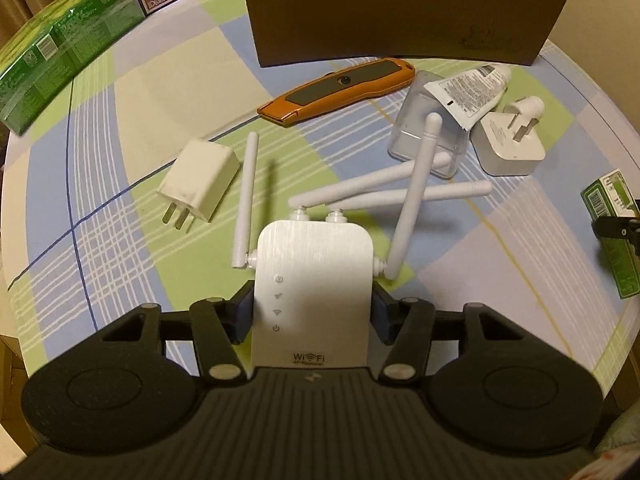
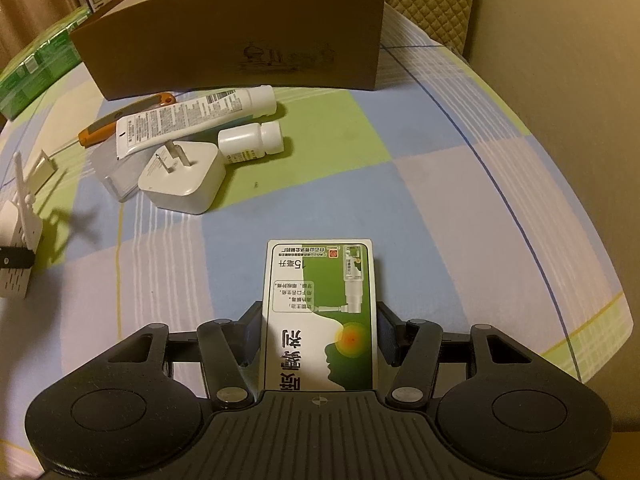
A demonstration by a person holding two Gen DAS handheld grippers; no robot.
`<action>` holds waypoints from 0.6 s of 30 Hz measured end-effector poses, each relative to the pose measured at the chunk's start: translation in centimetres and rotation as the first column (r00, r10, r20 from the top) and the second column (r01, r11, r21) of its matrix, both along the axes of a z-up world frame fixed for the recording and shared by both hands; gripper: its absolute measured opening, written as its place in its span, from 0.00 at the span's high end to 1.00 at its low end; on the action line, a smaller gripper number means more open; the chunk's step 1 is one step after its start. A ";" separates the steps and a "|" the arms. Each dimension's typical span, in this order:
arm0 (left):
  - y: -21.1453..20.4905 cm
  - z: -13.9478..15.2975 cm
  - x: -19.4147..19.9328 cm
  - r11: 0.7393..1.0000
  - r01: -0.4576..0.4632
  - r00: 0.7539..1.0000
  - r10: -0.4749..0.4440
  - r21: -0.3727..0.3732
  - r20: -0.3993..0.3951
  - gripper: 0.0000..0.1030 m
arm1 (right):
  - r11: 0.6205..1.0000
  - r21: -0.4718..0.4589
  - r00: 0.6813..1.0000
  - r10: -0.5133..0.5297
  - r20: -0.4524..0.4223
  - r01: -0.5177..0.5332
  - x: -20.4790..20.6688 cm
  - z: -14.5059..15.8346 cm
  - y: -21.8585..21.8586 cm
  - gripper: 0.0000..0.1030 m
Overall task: Organize rigid objects
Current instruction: 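Grasp the white WiFi repeater with the left gripper while the right holds the green box, then carry the repeater and green box into the brown box and open both grippers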
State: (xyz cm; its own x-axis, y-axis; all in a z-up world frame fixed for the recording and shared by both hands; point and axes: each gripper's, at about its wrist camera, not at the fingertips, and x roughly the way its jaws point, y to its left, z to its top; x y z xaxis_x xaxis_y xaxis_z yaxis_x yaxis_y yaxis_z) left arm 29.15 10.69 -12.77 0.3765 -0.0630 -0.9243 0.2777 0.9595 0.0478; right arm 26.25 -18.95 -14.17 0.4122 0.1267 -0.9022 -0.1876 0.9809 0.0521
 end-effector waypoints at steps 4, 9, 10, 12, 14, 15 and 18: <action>0.3 0.4 -0.5 1.000 -0.012 1.000 0.012 -0.025 0.011 0.50 | 1.000 0.006 1.000 0.003 0.004 -0.003 -0.1 0.0 -0.1 0.49; 0.4 1.0 -0.9 0.999 -0.035 0.999 0.036 -0.033 0.018 0.50 | 1.000 0.023 1.000 0.006 -0.005 -0.006 0.0 0.1 -0.3 0.49; 0.5 1.2 -1.0 0.999 -0.038 0.999 0.039 -0.037 0.022 0.50 | 1.000 0.027 1.000 0.009 -0.006 -0.009 0.0 0.1 -0.3 0.49; 0.5 1.4 -1.1 0.998 -0.048 0.998 0.049 -0.047 0.026 0.50 | 0.999 0.034 1.000 0.016 -0.003 -0.016 0.1 0.3 -0.3 0.49; 0.5 1.7 -1.2 0.997 -0.056 0.998 0.057 -0.054 0.027 0.50 | 0.999 0.043 1.000 0.024 0.002 -0.024 0.2 0.6 -0.3 0.49; 0.4 1.9 -1.2 0.997 -0.060 0.998 0.062 -0.055 0.030 0.50 | 0.999 0.046 1.000 0.026 0.004 -0.026 0.3 0.7 -0.3 0.49; 0.3 2.8 -1.3 0.995 -0.071 0.996 0.075 -0.072 0.048 0.50 | 0.998 0.055 1.000 0.026 0.014 -0.026 0.6 1.2 -0.3 0.49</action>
